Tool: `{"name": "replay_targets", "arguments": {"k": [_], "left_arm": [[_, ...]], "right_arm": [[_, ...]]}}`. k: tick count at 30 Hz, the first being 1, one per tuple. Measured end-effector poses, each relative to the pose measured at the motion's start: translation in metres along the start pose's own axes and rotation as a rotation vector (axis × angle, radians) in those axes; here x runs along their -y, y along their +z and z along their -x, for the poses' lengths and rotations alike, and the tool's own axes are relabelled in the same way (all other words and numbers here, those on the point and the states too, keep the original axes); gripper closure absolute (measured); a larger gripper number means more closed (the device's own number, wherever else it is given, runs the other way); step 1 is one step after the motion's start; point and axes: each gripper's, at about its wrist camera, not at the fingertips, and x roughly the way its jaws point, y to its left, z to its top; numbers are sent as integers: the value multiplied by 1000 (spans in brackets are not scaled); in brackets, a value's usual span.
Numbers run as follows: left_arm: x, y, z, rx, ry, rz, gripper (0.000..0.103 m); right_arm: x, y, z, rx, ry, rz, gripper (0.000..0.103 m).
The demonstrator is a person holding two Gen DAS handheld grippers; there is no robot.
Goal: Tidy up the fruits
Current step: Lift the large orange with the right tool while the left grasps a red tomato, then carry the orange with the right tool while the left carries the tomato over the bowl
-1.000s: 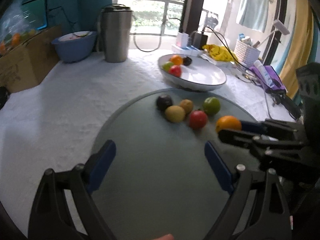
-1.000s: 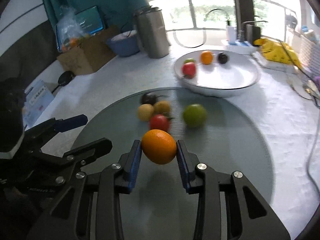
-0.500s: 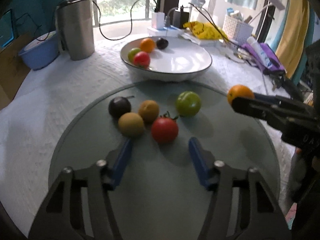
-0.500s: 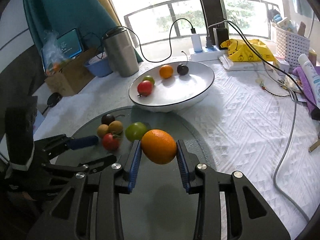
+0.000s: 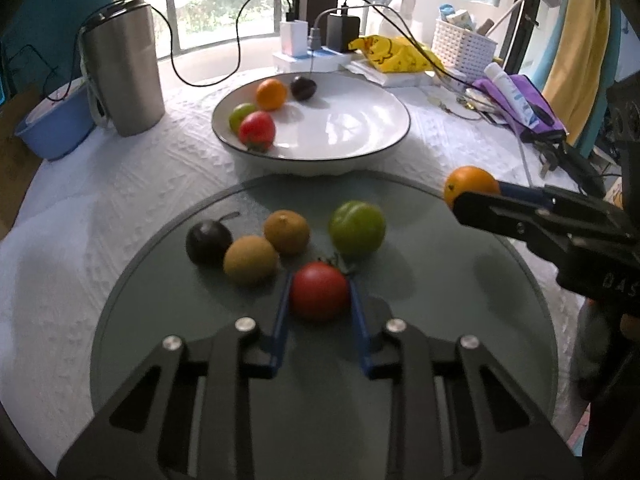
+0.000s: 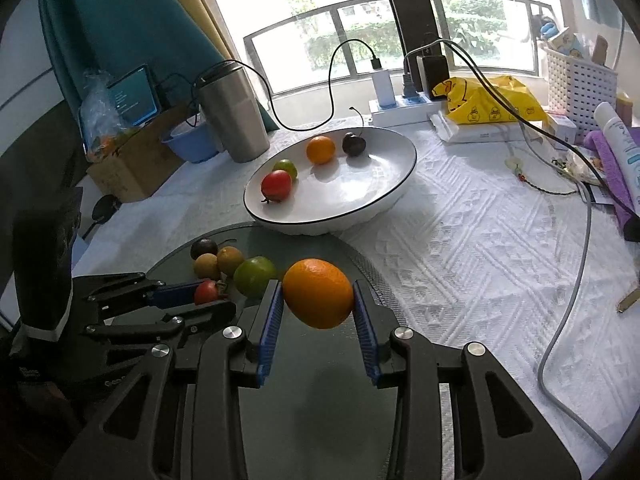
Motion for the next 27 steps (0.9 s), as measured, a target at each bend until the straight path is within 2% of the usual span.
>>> {"name": "replay_targets", "arguments": {"k": [5,11,21,27], "left_arm": [[-1,-4,10,9,-31,12,74],[-7,1,30,57,-68,24,74],[-20,31,38,137,-120,16,74],[-26,49,29,155,-131,-3,74]], "right_arm": [[-1,2,2,5,-18,4,66],[-5,10,6,19,-45,18,66],[-14,35,0,36,-78,57,66],[-13,48,-11,33,-90,69,66]]}}
